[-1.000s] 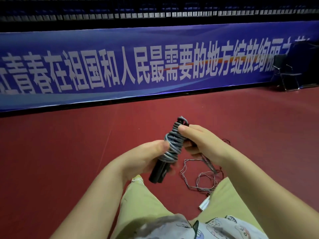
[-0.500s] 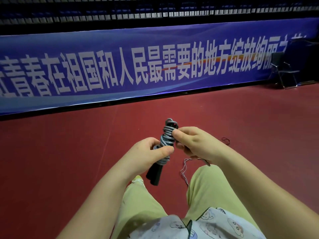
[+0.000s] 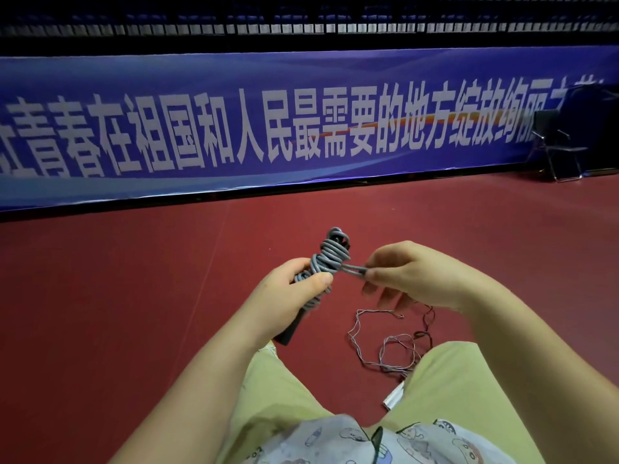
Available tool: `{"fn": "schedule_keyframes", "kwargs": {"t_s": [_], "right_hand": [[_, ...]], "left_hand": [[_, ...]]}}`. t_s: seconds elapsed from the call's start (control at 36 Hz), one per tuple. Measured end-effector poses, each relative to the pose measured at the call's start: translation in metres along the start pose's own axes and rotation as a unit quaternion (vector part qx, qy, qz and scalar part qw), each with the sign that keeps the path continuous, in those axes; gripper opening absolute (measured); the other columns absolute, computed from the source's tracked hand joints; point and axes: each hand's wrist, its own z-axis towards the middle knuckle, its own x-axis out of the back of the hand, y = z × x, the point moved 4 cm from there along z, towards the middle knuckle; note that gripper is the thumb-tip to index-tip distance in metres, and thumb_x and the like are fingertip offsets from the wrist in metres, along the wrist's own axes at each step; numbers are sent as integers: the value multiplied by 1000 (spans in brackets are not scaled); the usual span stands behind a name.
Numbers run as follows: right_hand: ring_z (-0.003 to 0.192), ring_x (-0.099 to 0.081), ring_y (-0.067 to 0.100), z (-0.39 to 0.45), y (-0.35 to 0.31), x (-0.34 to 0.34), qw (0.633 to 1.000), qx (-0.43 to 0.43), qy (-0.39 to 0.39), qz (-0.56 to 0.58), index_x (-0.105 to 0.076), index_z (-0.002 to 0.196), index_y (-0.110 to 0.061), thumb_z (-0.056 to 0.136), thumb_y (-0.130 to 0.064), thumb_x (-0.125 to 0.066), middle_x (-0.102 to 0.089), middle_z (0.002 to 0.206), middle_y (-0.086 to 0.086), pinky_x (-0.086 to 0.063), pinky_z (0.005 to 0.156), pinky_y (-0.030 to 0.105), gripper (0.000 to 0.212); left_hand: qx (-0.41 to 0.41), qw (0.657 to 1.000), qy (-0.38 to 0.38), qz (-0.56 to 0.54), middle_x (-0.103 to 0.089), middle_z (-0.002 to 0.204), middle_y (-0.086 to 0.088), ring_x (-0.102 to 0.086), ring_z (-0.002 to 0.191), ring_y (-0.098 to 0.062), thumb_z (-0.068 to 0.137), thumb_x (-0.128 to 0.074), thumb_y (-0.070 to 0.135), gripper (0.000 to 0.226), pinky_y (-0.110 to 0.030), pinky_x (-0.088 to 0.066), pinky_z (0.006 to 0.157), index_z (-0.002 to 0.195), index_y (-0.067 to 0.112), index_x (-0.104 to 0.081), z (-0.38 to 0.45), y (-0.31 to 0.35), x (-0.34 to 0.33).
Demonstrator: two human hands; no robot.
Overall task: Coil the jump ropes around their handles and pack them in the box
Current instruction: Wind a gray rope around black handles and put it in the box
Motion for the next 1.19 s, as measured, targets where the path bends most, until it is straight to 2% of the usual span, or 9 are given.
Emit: {"fn": "schedule_keyframes", "kwargs": {"t_s": [0.14, 0.25, 0.33, 0.47, 0.58, 0.69, 0.94, 1.06, 1.19], "right_hand": [[64, -68, 9, -9, -7, 12, 983, 26, 128, -131, -64, 81, -16, 94, -36, -57, -72, 74, -4, -54, 60, 28, 24], [52, -49, 11, -15, -8, 17, 966, 71, 189, -161, -61, 79, -7, 91, -40, -60, -63, 62, -6, -35, 52, 29, 34], [57, -43, 8, -19, -11, 15, 976, 139, 163, -49, -64, 83, -16, 92, -37, -60, -54, 65, -11, -36, 58, 30, 24], [113, -59, 8, -18, -20, 4, 951, 238, 51, 193, -62, 78, -16, 84, -20, -51, -66, 123, -5, -45, 91, 18, 12], [127, -53, 27, -13, -26, -5, 877, 307, -36, 368, -71, 85, -13, 82, -12, -60, -61, 130, 15, -44, 100, 32, 11], [122, -56, 33, -5, -23, -9, 840, 326, -49, 431, -70, 101, -5, 85, -23, -68, -64, 122, 18, -44, 102, 39, 24], [77, -71, 23, 4, -20, -4, 873, 212, 86, 430, -66, 88, -7, 72, -6, -74, -73, 83, 10, -59, 70, 34, 18], [75, -71, 23, 2, -20, 1, 899, 165, 136, 382, -60, 91, -12, 73, -10, -70, -72, 80, 8, -58, 67, 32, 21], [73, -71, 21, -2, -28, 4, 934, 180, 192, 243, -69, 83, -19, 86, -8, -68, -74, 76, 4, -59, 72, 43, 12]], "left_hand": [[16, 1000, 3, -10, -66, 80, 5, -65, 70, -14, 93, -60, 21, 10, -31, -49, 63, 100, 14, -63, 0, 3, -1], [27, 999, 15, -21, -66, 85, 3, -68, 78, -17, 94, -57, 21, 11, -23, -48, 57, 101, 13, -61, 0, 3, 3], [24, 999, 22, -39, -65, 83, 2, -65, 77, -18, 91, -63, 19, 13, -28, -51, 70, 99, 10, -60, 1, 0, 5], [25, 998, 28, -45, -71, 90, -7, -66, 83, -23, 58, -74, 43, 52, -34, -51, 74, 98, 12, -62, 1, -2, 5], [16, 998, 11, -66, -71, 104, -17, -69, 85, -24, 57, -77, 39, 56, -39, -52, 83, 100, 9, -57, -1, 5, 4], [3, 998, 18, -60, -66, 84, -8, -63, 72, -15, 67, -76, 26, 44, -30, -51, 71, 101, 8, -54, -1, 11, 5], [1, 996, 54, 75, -64, 87, 5, -62, 69, -7, 64, -71, 47, 46, -32, -53, 72, 100, 34, -46, -5, 12, -2], [0, 991, 61, 121, -64, 94, 7, -65, 80, -10, 67, -66, 60, 61, -39, -54, 80, 119, 42, -39, -4, 15, -6], [-30, 981, 55, 184, -62, 110, 17, -61, 99, -7, 83, -52, 58, 42, -41, -49, 92, 124, 52, -43, -7, 22, -4]]}}
